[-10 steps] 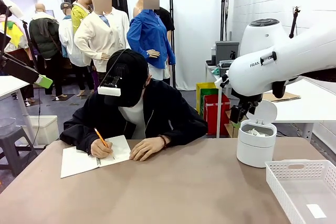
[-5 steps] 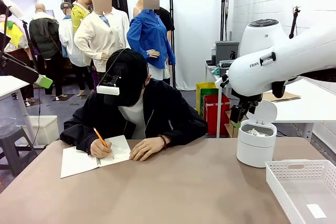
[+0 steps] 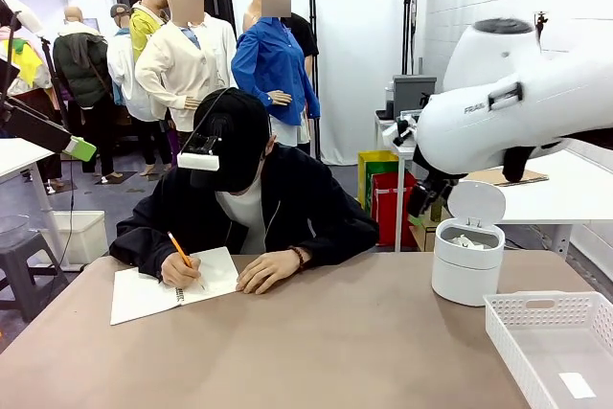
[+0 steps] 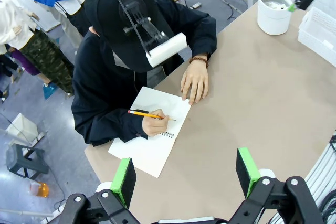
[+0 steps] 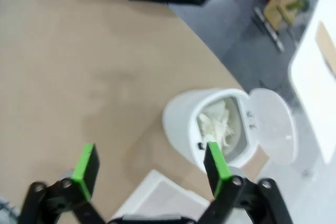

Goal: Sort the paper based on its condition.
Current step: If a person hands you a paper, place it in the Organizing basket , and if it's crumpled, put it in the Trash can.

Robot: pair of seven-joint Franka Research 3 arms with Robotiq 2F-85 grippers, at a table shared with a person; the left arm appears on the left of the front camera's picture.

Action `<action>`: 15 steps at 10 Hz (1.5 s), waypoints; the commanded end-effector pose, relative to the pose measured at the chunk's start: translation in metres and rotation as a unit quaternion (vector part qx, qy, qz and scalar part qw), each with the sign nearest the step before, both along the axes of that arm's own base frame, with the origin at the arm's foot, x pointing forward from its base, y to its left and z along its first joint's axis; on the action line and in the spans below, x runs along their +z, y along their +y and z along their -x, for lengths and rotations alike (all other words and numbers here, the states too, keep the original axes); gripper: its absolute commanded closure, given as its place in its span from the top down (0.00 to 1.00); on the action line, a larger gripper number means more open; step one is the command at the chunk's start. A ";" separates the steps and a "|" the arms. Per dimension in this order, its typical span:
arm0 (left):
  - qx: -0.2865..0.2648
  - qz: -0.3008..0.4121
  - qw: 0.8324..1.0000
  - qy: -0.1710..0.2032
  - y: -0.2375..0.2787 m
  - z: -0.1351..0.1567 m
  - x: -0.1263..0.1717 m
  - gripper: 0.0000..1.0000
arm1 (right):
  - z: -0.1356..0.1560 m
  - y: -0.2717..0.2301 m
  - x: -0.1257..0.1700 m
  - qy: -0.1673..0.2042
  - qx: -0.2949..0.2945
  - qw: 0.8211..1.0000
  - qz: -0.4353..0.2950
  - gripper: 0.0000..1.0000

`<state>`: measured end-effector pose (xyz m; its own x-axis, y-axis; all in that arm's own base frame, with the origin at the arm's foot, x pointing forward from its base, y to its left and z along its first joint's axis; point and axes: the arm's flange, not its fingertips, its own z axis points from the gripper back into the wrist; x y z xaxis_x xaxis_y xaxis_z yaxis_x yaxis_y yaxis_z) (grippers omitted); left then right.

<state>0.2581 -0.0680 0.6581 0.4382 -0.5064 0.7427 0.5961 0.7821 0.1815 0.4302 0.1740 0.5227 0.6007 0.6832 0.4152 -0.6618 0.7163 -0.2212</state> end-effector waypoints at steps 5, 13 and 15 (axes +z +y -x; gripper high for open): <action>0.001 0.000 1.000 0.000 0.001 0.000 0.000 1.00 | 0.073 0.038 0.061 -0.078 0.036 0.988 -0.129 1.00; 0.001 0.000 1.000 0.000 0.001 0.000 0.000 1.00 | 0.039 0.075 0.140 -0.008 0.053 0.987 -0.150 1.00; 0.001 0.000 1.000 0.000 0.001 0.000 0.000 1.00 | 0.036 0.079 0.138 -0.019 0.058 0.988 -0.141 1.00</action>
